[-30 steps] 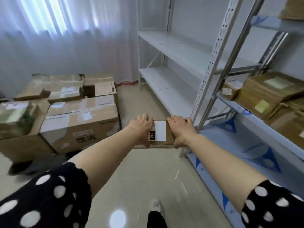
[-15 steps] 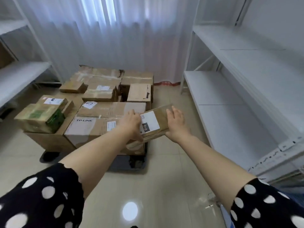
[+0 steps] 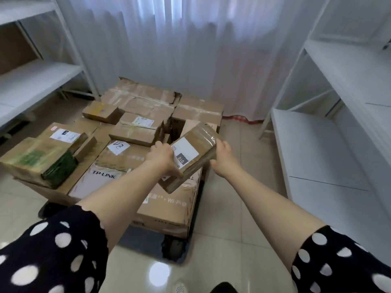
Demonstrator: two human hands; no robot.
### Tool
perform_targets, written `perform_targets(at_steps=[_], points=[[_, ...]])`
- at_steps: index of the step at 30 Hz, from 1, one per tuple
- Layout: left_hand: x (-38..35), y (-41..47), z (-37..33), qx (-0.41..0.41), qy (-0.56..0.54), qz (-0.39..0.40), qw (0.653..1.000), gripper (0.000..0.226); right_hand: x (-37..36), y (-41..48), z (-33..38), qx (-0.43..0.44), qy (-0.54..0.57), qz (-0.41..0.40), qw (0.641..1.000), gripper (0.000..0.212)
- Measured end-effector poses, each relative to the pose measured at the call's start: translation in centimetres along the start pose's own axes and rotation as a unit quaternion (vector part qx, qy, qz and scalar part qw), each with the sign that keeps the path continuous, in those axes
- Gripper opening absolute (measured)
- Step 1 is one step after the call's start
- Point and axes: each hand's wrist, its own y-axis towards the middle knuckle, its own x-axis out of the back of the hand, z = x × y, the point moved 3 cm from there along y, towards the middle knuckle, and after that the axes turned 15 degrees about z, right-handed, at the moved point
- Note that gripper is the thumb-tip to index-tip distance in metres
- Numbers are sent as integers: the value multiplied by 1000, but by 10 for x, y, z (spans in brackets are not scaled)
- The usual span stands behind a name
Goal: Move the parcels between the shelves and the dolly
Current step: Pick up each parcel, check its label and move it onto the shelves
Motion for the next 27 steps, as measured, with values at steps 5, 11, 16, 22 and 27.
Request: perform_targets(at_steps=[5,11,16,22,27], points=[[36,83,1,32,-16,4,999,105,19,100,12,44,7,44,998,69],[69,205,-3,87,-62,19,994,103,53,247,14,69,68,34,995,66],[81,312,-13,138,-95,56,984,110,79,376,-3,69,83,91,990,64],[78,413,0,170,-129,69,975,104,73,505,4,65,96,162,980,70],[51,486,23,188,-142,59,970,107,42,587,9,57,45,176,982,56]])
